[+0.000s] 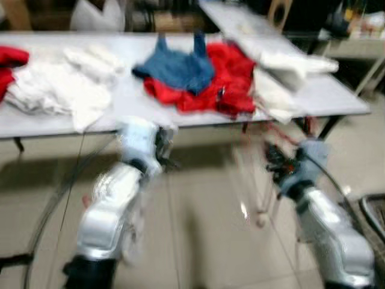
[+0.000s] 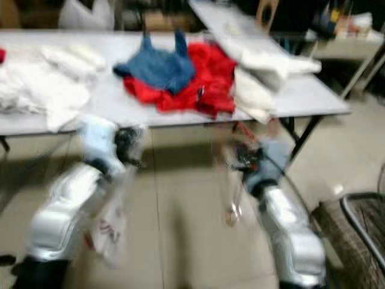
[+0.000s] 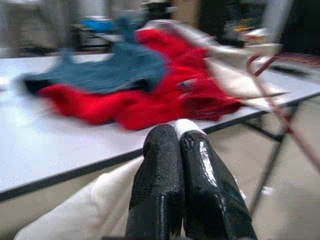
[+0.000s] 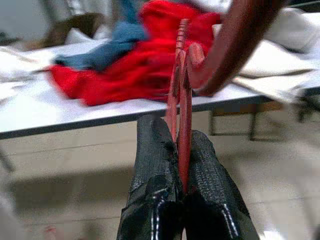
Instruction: Hang hanger
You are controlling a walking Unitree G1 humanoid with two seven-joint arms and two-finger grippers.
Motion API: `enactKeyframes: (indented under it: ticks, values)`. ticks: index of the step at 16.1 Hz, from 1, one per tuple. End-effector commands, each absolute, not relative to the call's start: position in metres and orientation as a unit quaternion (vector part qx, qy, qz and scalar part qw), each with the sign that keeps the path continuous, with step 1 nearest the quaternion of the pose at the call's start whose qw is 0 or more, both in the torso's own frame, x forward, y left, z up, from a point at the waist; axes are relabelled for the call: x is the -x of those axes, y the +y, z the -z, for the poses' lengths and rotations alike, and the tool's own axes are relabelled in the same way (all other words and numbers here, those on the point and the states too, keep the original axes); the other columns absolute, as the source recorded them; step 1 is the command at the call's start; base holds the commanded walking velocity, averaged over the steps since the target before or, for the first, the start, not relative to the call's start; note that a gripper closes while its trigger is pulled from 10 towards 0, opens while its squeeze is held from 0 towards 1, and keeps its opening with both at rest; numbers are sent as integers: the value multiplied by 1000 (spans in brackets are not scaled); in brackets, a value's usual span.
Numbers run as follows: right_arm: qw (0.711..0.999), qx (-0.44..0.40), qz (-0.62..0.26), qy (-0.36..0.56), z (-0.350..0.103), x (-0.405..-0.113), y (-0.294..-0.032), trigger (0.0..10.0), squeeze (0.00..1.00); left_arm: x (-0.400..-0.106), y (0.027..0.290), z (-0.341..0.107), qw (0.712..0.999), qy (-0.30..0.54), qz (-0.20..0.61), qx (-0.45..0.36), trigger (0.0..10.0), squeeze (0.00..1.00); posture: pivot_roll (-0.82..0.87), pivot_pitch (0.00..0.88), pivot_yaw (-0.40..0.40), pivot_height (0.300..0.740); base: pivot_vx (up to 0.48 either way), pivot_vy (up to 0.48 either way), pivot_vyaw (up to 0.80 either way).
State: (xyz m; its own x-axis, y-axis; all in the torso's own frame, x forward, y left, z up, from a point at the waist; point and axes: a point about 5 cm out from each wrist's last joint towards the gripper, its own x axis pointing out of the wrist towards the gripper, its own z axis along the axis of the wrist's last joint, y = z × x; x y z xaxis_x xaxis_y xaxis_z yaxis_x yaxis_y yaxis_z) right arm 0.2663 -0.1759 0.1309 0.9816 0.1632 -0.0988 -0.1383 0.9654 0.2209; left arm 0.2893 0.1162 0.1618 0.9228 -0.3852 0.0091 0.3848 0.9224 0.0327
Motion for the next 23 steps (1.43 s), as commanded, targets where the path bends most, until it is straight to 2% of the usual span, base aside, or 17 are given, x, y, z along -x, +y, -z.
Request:
enactKeyframes:
  ticks: [1,9,14,17,19,23]
  values:
    - [989,-108,-92,38,-140,-269,-168,10000,0,-290,126,-169,982,-24,183,-25,10000,0,-56,0,-55,710,394,0,0]
    - [989,-109,-93,25,-141,-269,-162,10000,0,-293,128,-173,980,-27,193,-33,10000,0,-50,0,-22,710,395,0,0]
    - [990,-79,-121,5,-157,-271,-166,10000,0,-299,130,-186,978,-43,199,-39,10000,0,-53,0,-14,710,396,0,0]
    - [985,-56,-166,-7,-173,-271,-168,10000,0,-306,132,-203,977,-65,199,-41,10000,0,-56,0,-8,710,396,0,0]
    - [972,-15,-235,-16,-193,-268,-172,10000,0,-315,131,-225,972,-89,212,-44,10000,0,-59,0,-7,710,396,0,0]
    - [951,55,-305,2,-213,-261,-197,10000,0,-337,136,-252,967,-114,221,-62,10000,0,-64,0,-18,710,397,0,0]
